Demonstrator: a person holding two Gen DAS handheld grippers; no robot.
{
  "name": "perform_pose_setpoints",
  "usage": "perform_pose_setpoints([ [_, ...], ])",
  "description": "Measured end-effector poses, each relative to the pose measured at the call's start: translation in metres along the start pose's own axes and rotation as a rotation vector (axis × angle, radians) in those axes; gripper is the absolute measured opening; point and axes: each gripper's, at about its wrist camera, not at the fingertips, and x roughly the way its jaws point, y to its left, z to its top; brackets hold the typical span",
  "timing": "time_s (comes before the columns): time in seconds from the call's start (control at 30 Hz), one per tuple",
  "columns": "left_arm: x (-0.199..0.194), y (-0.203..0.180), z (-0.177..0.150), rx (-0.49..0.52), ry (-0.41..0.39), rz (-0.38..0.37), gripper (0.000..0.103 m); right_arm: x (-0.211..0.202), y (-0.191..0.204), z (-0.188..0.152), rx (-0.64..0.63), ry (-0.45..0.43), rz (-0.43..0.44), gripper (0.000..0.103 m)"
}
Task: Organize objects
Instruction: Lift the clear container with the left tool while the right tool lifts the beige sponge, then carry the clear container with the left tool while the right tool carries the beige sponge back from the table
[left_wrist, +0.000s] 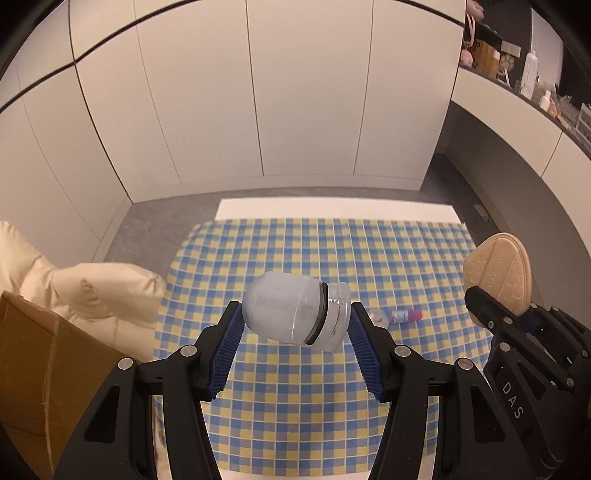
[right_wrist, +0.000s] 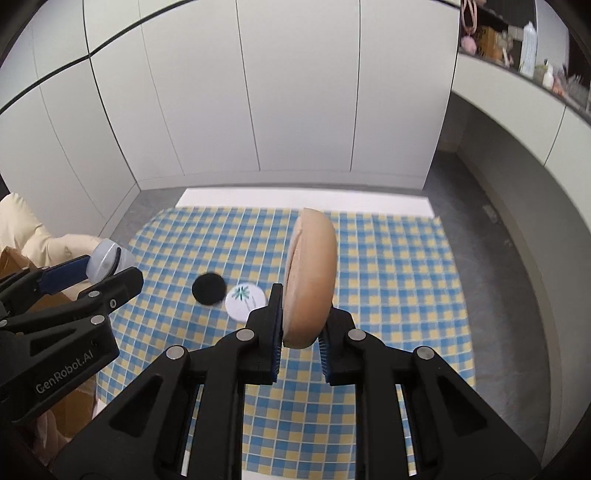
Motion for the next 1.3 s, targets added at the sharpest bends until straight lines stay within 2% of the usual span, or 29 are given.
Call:
perform_pose_setpoints([
  [0.23, -0.034, 0.011, 0.008, -0.032, -0.018, -0.001, 0.058, -0.034, 0.003, 0.016, 0.007, -0.043, 0.02, 0.017],
  [0.57, -0.093, 0.021, 0.029, -0.057, -0.09, 0.033, 0.058, -0.098, 0.01, 0.045, -0.013, -0.123, -0.004, 0.017],
  [0.7, -0.121, 0.023, 0.035, -0.075, -0.118, 0.024, 0.058, -0.125, 0.009, 0.055, -0.016, -0.158, -0.008, 0.017],
  [0.93, -0.169, 0.016, 0.041, -0.05, -0.185, 0.073, 0.058, -0.177, 0.01, 0.068, -0.03, -0.205, -0.022, 0.017],
  [1.1, -0.202, 0.008, 0.045, -0.036, -0.218, 0.065, 0.058, -0.21, 0.006, 0.077, -0.037, -0.228, -0.045, 0.017],
  [1.23, -0.228, 0.0, 0.047, -0.038, -0.243, 0.116, 0.058, -0.232, -0.002, 0.081, -0.015, -0.24, -0.06, 0.017],
  [1.3, -0.239, -0.003, 0.046, -0.039, -0.253, 0.098, 0.058, -0.242, -0.006, 0.082, -0.004, -0.245, -0.063, 0.017],
])
